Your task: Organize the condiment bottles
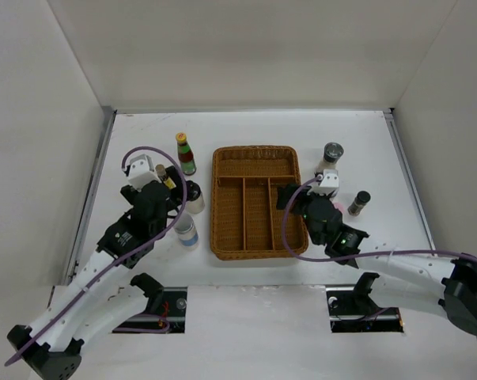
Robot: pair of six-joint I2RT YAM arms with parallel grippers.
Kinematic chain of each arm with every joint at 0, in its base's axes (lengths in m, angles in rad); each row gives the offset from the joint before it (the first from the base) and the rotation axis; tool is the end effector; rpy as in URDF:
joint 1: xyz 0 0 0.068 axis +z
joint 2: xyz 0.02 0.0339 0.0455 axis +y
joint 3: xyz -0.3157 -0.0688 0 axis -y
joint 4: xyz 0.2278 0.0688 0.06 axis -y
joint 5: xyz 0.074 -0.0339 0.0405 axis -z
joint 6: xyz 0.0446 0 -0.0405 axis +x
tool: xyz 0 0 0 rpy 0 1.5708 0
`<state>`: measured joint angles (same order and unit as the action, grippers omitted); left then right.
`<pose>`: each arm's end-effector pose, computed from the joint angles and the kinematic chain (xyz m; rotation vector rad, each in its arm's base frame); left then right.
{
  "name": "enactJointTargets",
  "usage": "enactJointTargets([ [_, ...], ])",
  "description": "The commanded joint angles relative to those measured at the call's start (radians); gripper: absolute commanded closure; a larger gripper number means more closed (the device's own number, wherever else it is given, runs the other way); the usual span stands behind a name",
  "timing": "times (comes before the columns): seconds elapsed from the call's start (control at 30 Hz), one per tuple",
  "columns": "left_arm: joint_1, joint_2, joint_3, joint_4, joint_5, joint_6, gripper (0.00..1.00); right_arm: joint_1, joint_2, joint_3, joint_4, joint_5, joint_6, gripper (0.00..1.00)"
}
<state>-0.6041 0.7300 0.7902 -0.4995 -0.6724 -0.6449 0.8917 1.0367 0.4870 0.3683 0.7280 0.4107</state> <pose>0.1039 -0.0380 0.3513 -0.4525 1.8591 -0.1639 0.1427 0.1295 0.2980 0.1148 1.7131 0.3307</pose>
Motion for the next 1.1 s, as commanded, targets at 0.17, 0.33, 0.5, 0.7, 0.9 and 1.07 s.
enactJointTargets([
  [0.17, -0.073, -0.176, 0.027, -0.083, 0.040, 0.044, 0.00, -0.009, 0.013, 0.004, 0.070, -0.055, 0.008, 0.00],
  [0.33, -0.217, -0.224, -0.005, -0.096, -0.019, 0.088, 0.00, -0.009, -0.013, -0.002, 0.075, -0.111, 0.008, 0.67],
  [0.5, -0.346, -0.184, 0.040, -0.077, -0.084, 0.163, 0.02, -0.009, 0.026, 0.022, 0.040, -0.130, 0.008, 0.75],
  [0.7, -0.432, -0.012, 0.127, -0.232, -0.118, 0.166, 0.51, -0.018, 0.019, 0.016, 0.041, -0.130, 0.007, 0.63],
  [0.9, -0.446, 0.063, 0.104, -0.430, -0.136, -0.057, 0.20, -0.029, 0.055, 0.028, 0.034, -0.147, 0.005, 0.54],
  [1.07, -0.441, 0.065, 0.058, -0.453, -0.177, -0.147, 0.17, -0.029, 0.082, 0.036, 0.034, -0.167, 0.004, 0.50],
])
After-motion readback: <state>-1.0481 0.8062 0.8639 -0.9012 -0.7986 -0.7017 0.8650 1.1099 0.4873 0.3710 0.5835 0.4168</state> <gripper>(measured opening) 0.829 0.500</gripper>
